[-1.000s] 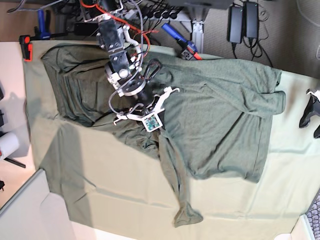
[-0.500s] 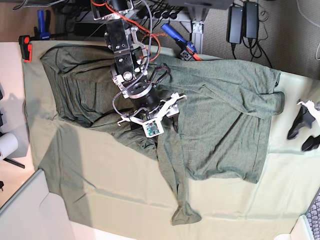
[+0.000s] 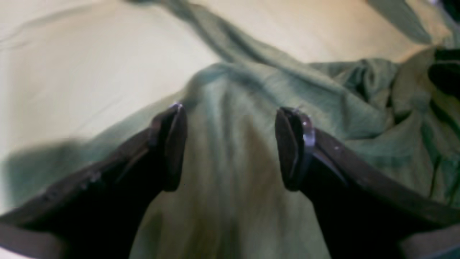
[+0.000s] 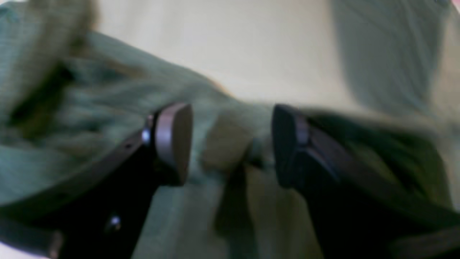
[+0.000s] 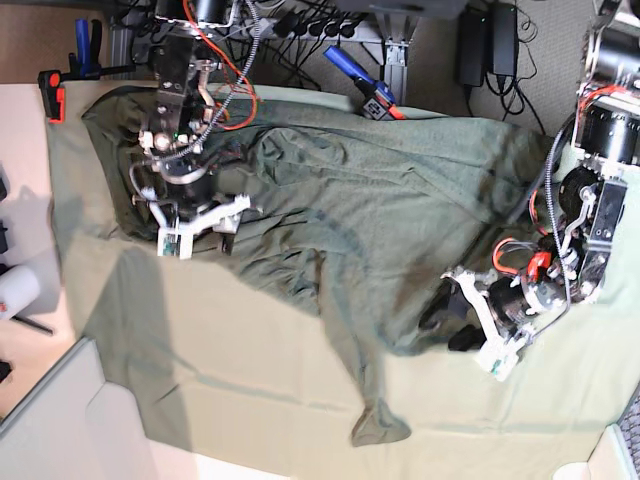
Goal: Fold the T-shirt properly
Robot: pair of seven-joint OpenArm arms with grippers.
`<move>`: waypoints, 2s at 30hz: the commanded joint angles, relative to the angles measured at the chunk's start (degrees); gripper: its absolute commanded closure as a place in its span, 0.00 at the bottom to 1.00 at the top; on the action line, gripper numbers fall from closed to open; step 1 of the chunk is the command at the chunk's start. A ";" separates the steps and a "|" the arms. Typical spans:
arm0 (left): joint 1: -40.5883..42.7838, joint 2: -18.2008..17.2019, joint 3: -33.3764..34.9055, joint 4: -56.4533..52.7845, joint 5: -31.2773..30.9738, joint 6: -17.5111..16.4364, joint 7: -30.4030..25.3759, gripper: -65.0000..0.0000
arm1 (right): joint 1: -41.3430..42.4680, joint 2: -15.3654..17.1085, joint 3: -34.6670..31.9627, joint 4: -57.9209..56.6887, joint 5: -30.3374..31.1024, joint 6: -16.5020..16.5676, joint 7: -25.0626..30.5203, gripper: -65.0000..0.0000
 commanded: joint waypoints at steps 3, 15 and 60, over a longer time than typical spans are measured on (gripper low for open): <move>-4.07 3.74 0.83 -4.70 0.48 -0.35 -2.73 0.36 | -1.95 0.46 3.17 1.53 1.64 -0.17 1.33 0.46; -7.32 14.23 0.87 -18.80 7.96 2.38 -8.41 0.36 | -10.97 0.44 7.08 8.39 2.84 -0.17 1.07 0.46; -0.81 13.31 -7.78 -4.11 5.22 -9.56 -5.90 1.00 | -15.08 0.44 7.08 10.27 4.13 -0.20 0.94 0.46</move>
